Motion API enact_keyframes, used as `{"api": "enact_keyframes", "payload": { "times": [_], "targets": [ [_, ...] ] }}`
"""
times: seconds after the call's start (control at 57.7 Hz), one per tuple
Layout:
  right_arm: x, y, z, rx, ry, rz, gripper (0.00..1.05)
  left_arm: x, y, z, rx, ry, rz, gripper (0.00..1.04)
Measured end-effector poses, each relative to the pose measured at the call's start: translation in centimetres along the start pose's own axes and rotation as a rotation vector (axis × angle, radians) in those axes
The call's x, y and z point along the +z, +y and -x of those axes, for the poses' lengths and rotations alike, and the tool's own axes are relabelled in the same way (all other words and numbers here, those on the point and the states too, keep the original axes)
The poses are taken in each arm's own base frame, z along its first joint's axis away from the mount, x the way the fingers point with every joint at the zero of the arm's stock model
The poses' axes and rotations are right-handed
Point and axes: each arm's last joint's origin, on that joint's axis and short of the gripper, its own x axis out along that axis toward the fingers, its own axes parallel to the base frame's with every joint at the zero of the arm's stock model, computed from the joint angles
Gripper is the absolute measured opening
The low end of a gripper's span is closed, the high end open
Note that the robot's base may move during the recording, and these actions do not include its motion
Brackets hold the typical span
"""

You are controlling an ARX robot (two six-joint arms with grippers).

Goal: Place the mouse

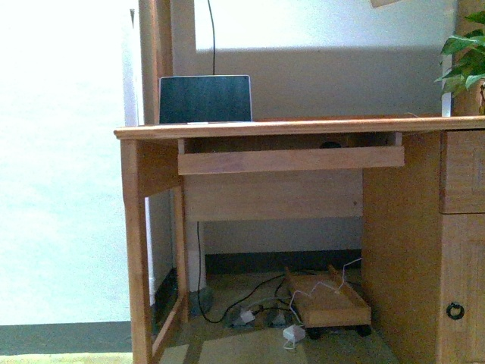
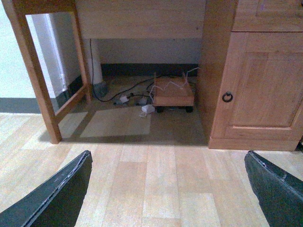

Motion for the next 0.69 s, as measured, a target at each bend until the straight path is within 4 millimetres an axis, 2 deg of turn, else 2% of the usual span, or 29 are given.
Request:
{"api": "enact_keyframes", "payload": {
  "times": [0.693],
  "targets": [
    [0.01, 0.0, 0.0, 0.0, -0.001, 0.0, 0.97, 0.0, 0.0, 0.0, 0.0, 0.0, 0.0, 0.97]
  ]
}}
